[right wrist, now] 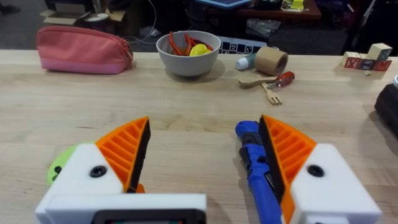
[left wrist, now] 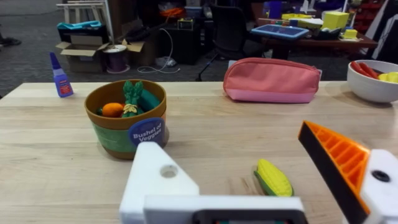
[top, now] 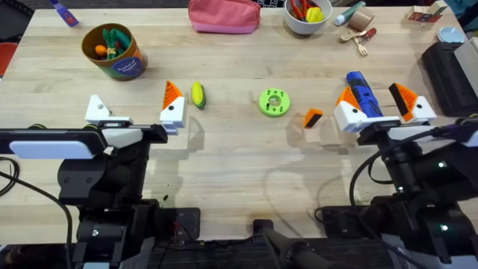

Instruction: Pick up the gripper from the table and insert it into the empty holder that is missing its gripper. Then pick up a screw, insert it into the mounting hole, and use the screwdriver to tighten it. Finally, clean up the table by picking up the vegetable and placing it into the bucket.

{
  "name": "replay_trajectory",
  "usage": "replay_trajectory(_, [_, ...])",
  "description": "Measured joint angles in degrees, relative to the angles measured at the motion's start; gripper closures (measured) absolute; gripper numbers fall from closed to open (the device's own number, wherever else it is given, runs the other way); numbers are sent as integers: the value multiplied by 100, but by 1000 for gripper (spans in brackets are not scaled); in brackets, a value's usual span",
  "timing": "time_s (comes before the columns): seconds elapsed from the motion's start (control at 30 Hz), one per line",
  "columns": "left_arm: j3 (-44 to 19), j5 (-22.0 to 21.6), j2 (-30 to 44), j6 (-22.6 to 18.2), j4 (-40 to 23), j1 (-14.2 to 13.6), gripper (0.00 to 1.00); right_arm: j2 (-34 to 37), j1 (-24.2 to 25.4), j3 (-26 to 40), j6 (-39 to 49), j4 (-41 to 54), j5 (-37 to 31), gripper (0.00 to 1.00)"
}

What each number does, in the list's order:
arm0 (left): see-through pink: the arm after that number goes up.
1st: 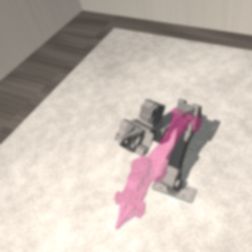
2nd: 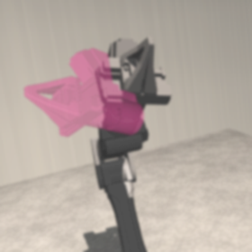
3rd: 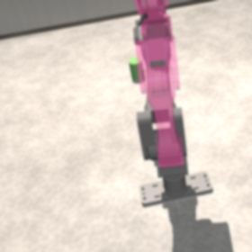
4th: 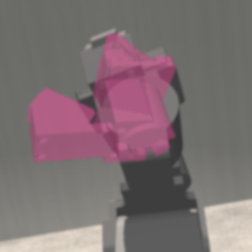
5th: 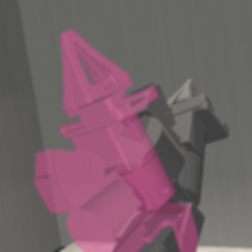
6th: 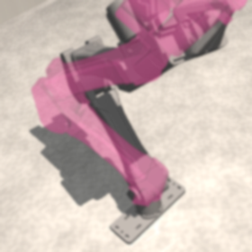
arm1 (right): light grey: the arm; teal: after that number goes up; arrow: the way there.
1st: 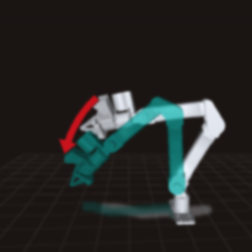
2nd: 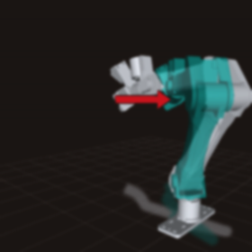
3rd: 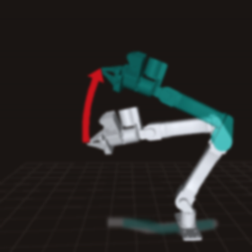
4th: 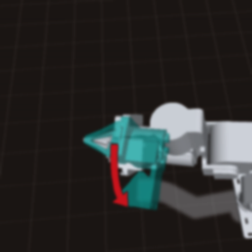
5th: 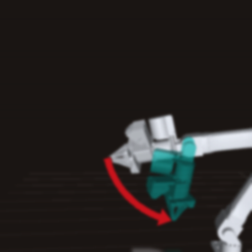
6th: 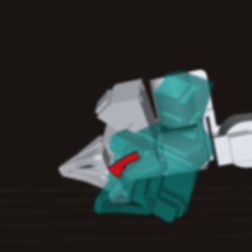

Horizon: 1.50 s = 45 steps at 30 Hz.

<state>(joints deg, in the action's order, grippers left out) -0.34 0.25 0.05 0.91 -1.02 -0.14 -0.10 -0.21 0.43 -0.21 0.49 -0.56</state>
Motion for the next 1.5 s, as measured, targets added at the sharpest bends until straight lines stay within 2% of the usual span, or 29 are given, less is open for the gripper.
replay_trajectory(0.27, [0,-2,0,0,17,0,15,0,0,-4,-2,-76,2,8])
replay_trajectory(0.37, [-4,-2,-1,2,33,0,15,9,0,-4,-20,-673,12,7])
replay_trajectory(0.47, [-114,-2,0,4,-232,0,16,9,0,25,-54,-1355,23,7])
replay_trajectory(0.57, [-538,-13,8,6,-692,0,15,9,0,214,-68,-1312,24,8])
replay_trajectory(0.7, [-1507,-116,298,4,-1335,0,15,95,0,959,-87,-564,24,8])
replay_trajectory(0.83, [-2637,-235,1100,5,-2168,0,15,557,0,2039,-87,362,24,8])
replay_trajectory(1.03, [-4309,-412,2846,3,-3748,1,16,1859,0,3535,-85,1982,26,7])
replay_trajectory(1.13, [-5006,-455,3659,4,-4293,0,16,2615,0,4140,-85,2672,26,8])
replay_trajectory(1.33, [-5974,-461,4997,4,-5032,0,15,4026,0,5152,-85,3993,26,9])
replay_trajectory(1.5, [-6388,-461,5864,4,-5377,0,15,4894,0,5755,-85,4781,26,9])
